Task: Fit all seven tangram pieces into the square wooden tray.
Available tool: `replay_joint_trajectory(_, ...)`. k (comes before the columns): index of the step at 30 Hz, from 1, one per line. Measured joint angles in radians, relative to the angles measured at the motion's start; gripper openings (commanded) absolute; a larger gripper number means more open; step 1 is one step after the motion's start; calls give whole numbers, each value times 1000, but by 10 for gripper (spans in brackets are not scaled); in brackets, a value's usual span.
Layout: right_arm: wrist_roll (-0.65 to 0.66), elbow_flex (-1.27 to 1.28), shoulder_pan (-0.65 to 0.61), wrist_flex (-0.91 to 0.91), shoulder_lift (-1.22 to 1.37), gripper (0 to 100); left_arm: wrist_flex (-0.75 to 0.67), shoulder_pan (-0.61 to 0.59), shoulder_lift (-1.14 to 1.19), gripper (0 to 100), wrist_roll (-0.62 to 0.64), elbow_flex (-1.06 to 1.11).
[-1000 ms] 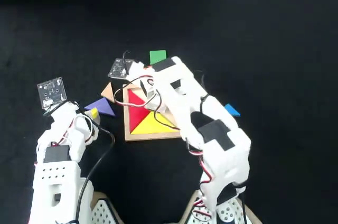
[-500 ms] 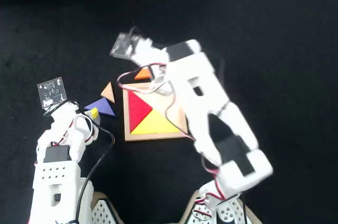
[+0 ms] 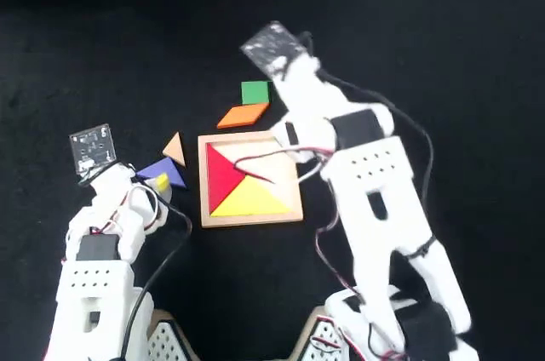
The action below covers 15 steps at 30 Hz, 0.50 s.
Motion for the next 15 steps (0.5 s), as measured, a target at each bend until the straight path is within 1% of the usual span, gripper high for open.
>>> replay_joint_trajectory(2, -11, 83, 26, -74, 6, 15, 17, 6, 0, 199, -25, 0)
replay_joint_trajectory(3, -15, 84, 46, -84, 21, 15, 21, 6, 0, 199, -31, 0)
replay_joint_trajectory(6, -14, 29, 78, -51, 114, 15, 25, 6, 0, 199, -37, 0)
replay_joint_trajectory(9, 57, -138, 66, 60, 273, 16, 25, 6, 0, 198, -37, 0)
replay_joint_trajectory(11, 123, -278, 32, 135, 393, 21, 25, 6, 0, 198, -37, 0)
replay_joint_trajectory(12, 161, -344, 6, 161, 450, 42, 25, 6, 0, 198, -37, 0)
replay_joint_trajectory(15, 267, -522, -66, 189, 609, 147, 25, 2, 0, 198, -37, 0)
